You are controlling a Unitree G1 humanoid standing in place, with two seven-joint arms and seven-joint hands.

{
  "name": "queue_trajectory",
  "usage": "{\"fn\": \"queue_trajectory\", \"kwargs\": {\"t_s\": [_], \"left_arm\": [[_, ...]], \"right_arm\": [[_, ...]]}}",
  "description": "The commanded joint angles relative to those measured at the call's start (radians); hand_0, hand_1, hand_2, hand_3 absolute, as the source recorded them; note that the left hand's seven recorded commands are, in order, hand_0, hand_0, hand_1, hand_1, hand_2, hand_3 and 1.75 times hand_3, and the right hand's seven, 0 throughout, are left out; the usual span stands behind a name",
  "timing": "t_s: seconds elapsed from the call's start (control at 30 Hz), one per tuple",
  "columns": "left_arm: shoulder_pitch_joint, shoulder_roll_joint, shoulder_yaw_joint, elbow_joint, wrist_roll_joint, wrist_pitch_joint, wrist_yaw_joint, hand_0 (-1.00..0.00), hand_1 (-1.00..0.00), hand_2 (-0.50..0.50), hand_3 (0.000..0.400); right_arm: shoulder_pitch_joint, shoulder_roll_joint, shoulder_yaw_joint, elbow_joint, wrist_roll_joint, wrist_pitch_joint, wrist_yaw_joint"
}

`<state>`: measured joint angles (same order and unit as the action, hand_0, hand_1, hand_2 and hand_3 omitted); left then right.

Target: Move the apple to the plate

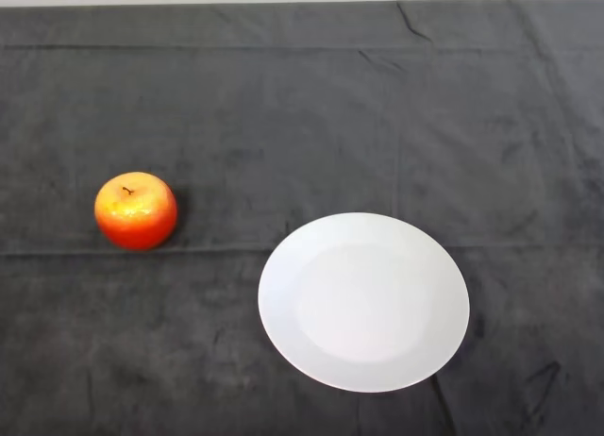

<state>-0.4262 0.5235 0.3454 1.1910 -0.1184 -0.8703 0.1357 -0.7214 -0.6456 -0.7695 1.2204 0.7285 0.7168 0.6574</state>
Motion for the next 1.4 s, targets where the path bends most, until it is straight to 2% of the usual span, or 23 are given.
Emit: {"fn": "queue_trajectory", "kwargs": {"t_s": [0.03, 0.53, 1.13, 1.4], "left_arm": [[-0.05, -0.013, -0.032, 0.024, 0.034, 0.001, 0.013, 0.0, 0.0, 0.0, 0.0], [-0.065, -0.033, -0.115, -0.003, 0.099, 0.042, -0.066, 0.0, 0.0, 0.0, 0.0], [-0.148, -0.124, -0.206, -0.002, 0.175, 0.111, -0.048, 0.0, 0.0, 0.0, 0.0], [-0.173, -0.149, -0.247, 0.011, 0.197, 0.149, -0.091, 0.0, 0.0, 0.0, 0.0]], "right_arm": [[-0.015, -0.022, -0.0153, 0.002, 0.0148, -0.003, 0.005], [-0.014, -0.021, -0.0153, -0.001, 0.015, -0.004, 0.0039], [-0.013, -0.02, -0.0154, -0.003, 0.0154, -0.004, 0.0026], [-0.013, -0.02, -0.0155, -0.004, 0.0156, -0.003, 0.0022]]}}
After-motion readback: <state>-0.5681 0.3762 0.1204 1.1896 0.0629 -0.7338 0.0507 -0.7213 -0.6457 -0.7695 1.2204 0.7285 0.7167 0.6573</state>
